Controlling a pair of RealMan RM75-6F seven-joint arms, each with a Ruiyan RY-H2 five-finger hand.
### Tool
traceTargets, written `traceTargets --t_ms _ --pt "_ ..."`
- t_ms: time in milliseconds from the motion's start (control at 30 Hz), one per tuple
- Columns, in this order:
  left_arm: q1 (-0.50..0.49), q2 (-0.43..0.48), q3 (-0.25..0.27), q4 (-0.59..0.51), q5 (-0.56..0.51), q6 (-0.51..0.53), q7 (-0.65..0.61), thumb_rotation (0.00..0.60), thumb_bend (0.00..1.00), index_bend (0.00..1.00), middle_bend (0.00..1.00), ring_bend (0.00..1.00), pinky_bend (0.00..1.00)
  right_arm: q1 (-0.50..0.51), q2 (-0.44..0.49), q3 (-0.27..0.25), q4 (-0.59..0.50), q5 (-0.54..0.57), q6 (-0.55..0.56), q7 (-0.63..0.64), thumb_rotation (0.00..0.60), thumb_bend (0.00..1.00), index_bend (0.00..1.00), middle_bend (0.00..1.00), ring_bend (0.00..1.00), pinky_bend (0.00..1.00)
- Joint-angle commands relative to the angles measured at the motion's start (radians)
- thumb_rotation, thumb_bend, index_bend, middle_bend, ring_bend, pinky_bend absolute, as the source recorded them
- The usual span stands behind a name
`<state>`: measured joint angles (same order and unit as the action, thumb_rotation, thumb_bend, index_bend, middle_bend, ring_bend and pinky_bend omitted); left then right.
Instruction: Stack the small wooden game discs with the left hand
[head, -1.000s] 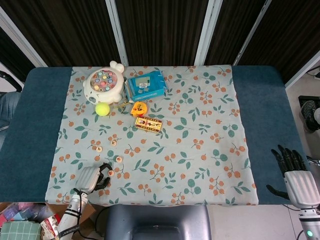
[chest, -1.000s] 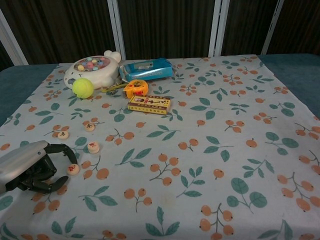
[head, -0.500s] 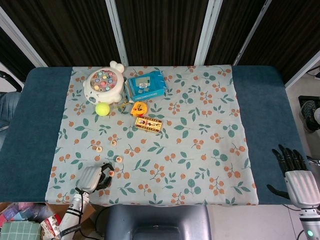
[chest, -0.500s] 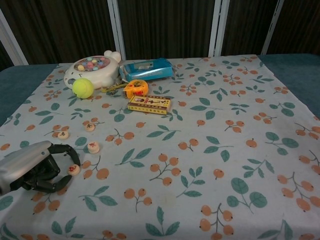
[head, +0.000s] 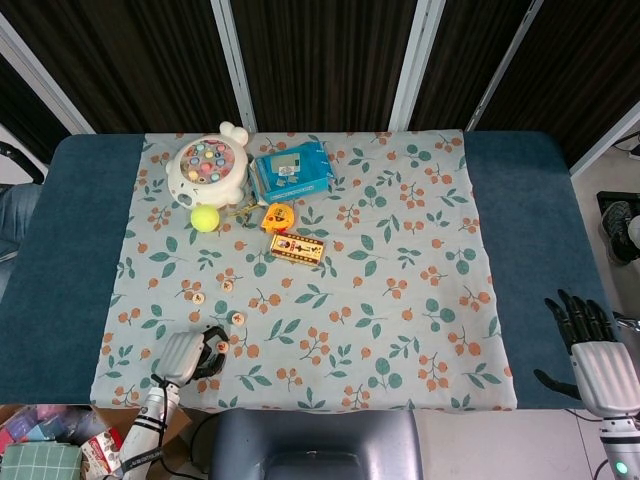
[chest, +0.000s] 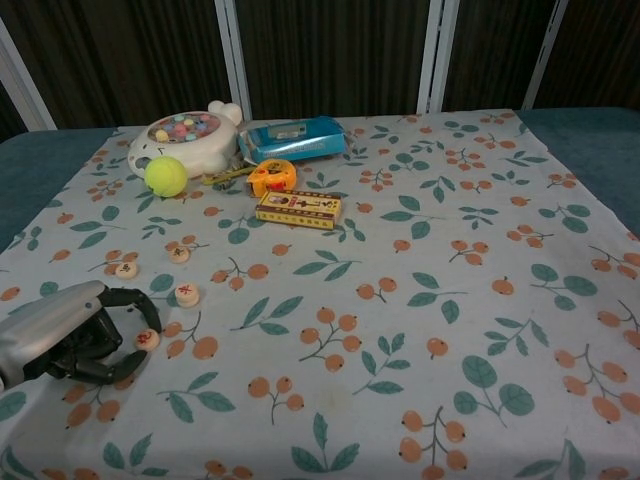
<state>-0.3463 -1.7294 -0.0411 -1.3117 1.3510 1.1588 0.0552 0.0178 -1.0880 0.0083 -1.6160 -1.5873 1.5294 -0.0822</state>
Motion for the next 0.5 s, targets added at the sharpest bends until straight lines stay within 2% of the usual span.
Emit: traceTargets --t_ms 33,300,500 --pt "0.000 0.000 -0.001 0.000 0.001 0.000 -0.001 0.600 0.41 0.48 1.00 1.00 1.00 0.000 0.000 0.000 0.000 -0.001 0.000 -0.001 0.600 0.20 0.00 0.00 0.00 0.00" --pt "-0.003 0.012 -0.016 -0.010 0.005 0.010 -0.008 0.600 0.41 0.52 1.00 1.00 1.00 0.001 0.000 0.000 0.000 0.000 -0.002 -0.002 0.600 0.20 0.00 0.00 0.00 0.00" --pt "-0.035 0.036 -0.091 -0.056 -0.004 0.029 -0.020 0.600 0.41 0.52 1.00 1.00 1.00 0.000 0.000 0.000 0.000 0.001 -0.001 -0.001 0.600 0.19 0.00 0.00 0.00 0.00"
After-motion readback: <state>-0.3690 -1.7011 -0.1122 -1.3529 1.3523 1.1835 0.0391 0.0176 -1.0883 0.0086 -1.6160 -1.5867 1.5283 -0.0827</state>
